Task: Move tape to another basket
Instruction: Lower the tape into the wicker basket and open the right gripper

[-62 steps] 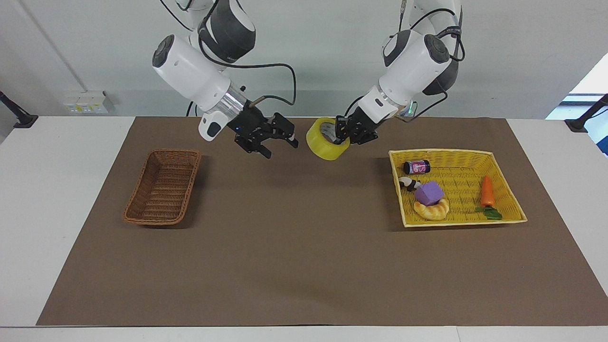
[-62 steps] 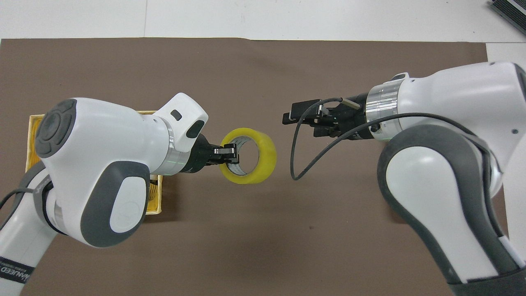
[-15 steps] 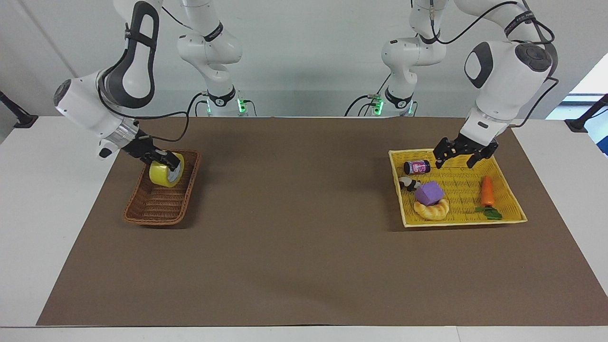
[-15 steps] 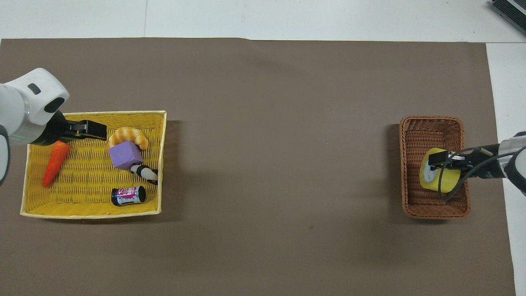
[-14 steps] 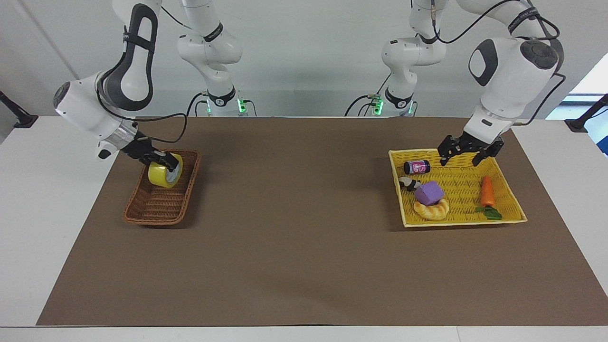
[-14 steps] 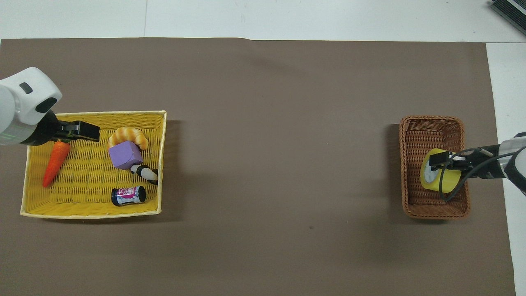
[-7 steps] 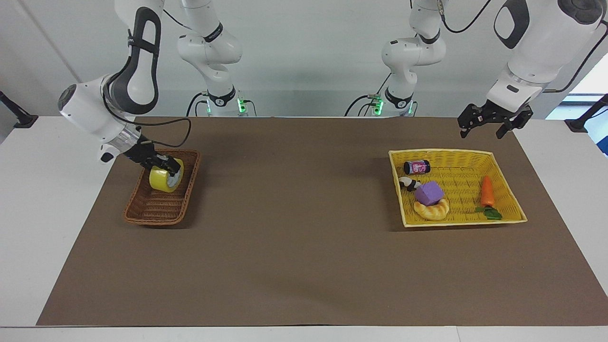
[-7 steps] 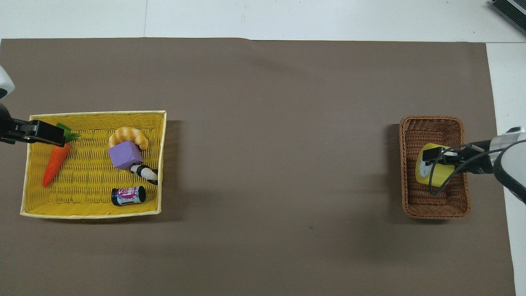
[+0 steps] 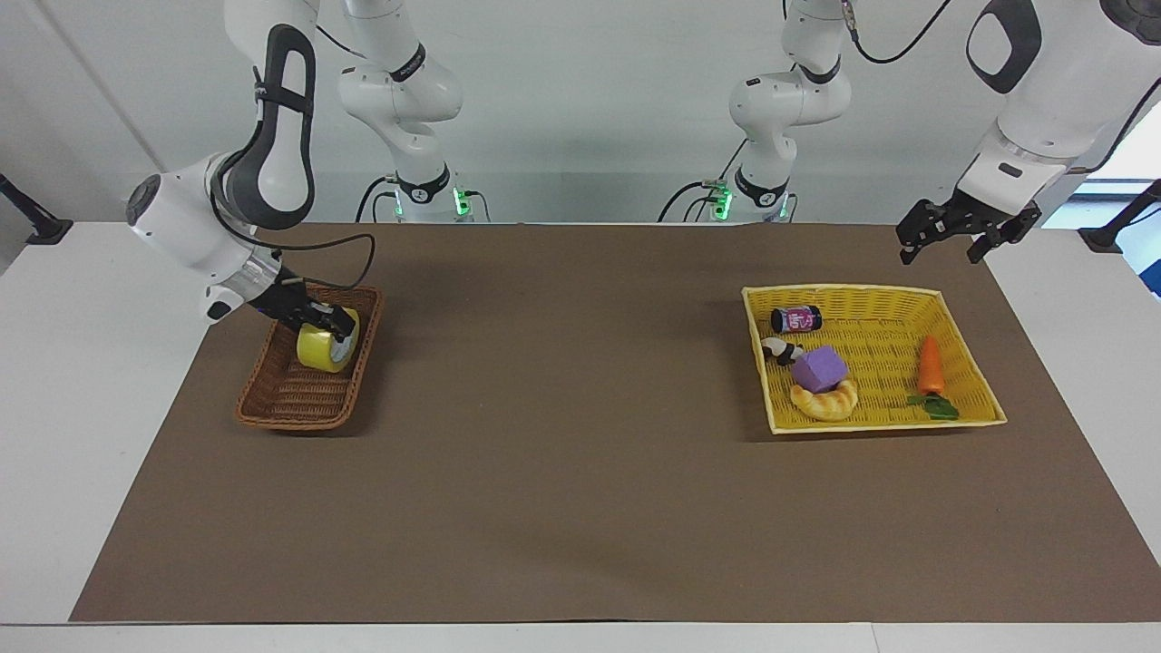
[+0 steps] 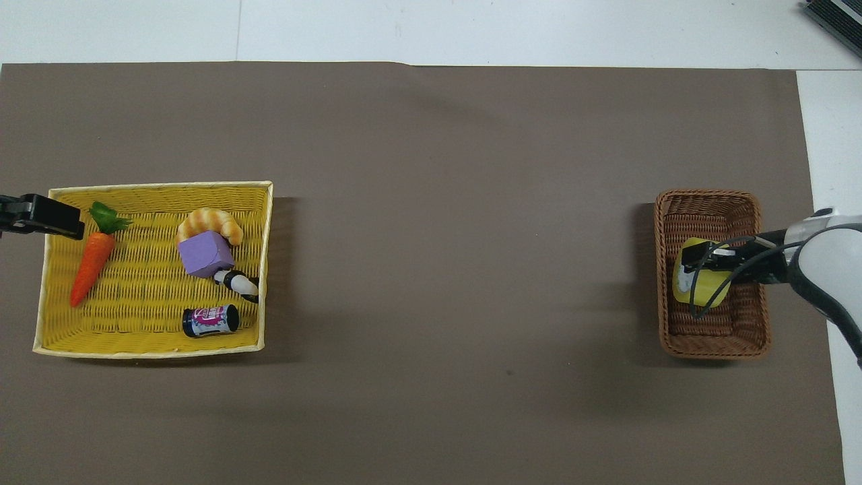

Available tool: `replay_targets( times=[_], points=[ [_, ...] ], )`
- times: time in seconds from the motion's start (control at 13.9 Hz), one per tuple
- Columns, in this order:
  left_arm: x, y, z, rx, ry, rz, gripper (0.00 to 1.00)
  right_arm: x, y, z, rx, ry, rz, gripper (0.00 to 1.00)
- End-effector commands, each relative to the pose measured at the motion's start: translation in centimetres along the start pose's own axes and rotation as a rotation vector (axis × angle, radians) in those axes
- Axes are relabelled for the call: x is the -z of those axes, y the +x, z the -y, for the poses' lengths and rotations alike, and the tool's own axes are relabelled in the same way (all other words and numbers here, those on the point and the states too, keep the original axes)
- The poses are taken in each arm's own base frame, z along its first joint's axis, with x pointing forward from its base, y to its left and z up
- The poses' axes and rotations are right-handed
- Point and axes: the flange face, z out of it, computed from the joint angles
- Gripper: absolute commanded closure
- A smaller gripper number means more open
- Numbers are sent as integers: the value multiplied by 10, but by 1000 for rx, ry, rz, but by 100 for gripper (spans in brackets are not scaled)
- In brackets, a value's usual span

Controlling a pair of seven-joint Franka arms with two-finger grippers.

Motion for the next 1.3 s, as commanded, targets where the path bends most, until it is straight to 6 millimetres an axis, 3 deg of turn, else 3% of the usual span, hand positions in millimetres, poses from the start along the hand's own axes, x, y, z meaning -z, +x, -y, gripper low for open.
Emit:
replay_targets(
  times=[0.0, 0.07, 0.14, 0.22, 0.43, 0.86, 1.01, 1.22],
  points=[
    [6, 0, 3, -7, 10, 3, 0, 2, 1, -2, 9, -1, -11, 80],
    [5, 0, 3, -7, 10, 3, 0, 3, 1, -4, 5, 0, -10, 62],
    [5, 0, 3, -7, 10, 3, 0, 5, 1, -7, 1, 2, -10, 25],
    [6, 0, 3, -7, 10, 3, 0, 11, 2, -15, -11, 5, -16, 0],
    [5, 0, 3, -7, 10, 4, 0, 26, 6, -30, 35, 9, -43, 0],
    [6, 0, 3, -7, 10, 3, 0, 85, 11, -47, 63, 23, -69, 0],
    [6, 0, 3, -7, 10, 3, 0, 107, 16, -40, 108, -5, -100, 0],
    [5, 0, 3, -7, 10, 4, 0, 136, 24, -8, 189, -126, -128, 0]
  ],
)
